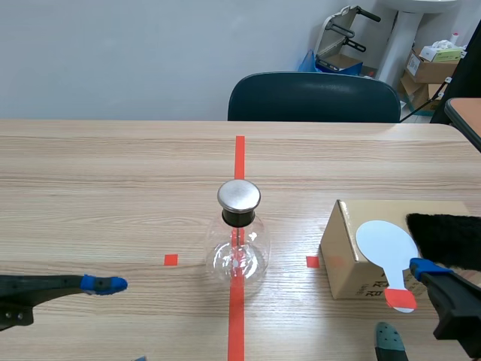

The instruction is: Do the electroscope experiment

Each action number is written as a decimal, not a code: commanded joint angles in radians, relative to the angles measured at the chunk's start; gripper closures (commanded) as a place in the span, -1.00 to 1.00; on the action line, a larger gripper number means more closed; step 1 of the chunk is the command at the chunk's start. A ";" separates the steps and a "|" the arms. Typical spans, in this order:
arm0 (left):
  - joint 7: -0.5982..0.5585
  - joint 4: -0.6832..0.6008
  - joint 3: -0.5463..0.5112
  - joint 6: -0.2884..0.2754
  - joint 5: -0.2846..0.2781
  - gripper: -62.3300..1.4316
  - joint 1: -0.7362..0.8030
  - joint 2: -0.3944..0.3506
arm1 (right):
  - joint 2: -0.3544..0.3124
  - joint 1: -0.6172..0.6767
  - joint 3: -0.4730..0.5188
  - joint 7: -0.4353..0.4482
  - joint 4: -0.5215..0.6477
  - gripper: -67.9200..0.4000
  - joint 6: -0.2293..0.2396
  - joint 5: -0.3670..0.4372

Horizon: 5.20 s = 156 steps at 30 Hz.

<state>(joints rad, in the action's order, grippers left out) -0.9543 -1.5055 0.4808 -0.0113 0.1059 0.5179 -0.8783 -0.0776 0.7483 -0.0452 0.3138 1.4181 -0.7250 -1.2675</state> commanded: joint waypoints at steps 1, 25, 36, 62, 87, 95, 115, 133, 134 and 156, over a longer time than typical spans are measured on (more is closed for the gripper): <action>-0.011 -0.022 -0.005 0.001 -0.004 -0.22 0.000 0.000 | -0.005 -0.003 0.007 -0.001 0.010 -1.00 -0.058 0.008; 0.008 -0.022 -0.005 0.002 -0.004 -0.22 0.000 0.000 | -0.005 -0.003 0.007 -0.001 0.010 -1.00 -0.058 0.008; 0.008 -0.022 -0.005 0.002 -0.004 -0.22 0.000 0.000 | -0.005 -0.003 0.007 -0.001 0.010 -1.00 -0.058 0.008; 0.009 -0.022 -0.005 0.002 -0.004 -0.22 0.000 0.000 | -0.005 -0.003 0.007 -0.001 0.010 -1.00 -0.058 0.007; 0.009 -0.022 -0.005 0.002 -0.005 -0.22 0.000 0.000 | -0.005 -0.003 0.007 -0.001 0.010 -1.00 -0.058 0.003; 0.009 -0.022 -0.005 0.002 -0.005 -0.22 0.000 0.000 | -0.005 -0.003 0.007 -0.001 0.010 -1.00 -0.058 0.003; 0.039 -0.022 -0.053 -0.002 -0.277 -0.22 0.000 0.000 | -0.005 0.003 0.006 0.003 0.010 -1.00 -0.058 0.032; 0.298 -0.041 -0.310 -0.082 -0.592 -0.22 -0.002 0.106 | -0.132 0.383 0.018 0.224 0.365 -1.00 0.111 0.617; 0.319 -0.047 -0.327 -0.082 -0.592 -0.22 -0.002 0.117 | -0.149 0.398 0.027 0.224 0.404 -1.00 0.143 0.670; 0.615 -0.327 -0.630 -0.077 -0.489 -0.22 0.234 0.285 | -0.288 0.127 0.210 -0.228 0.827 -1.00 0.915 1.381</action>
<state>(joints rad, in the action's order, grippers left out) -0.3252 -1.8248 -0.1444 -0.0872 -0.3847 0.7399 -0.5877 -0.3717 0.8909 0.1680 0.0746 2.2414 0.1936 0.0971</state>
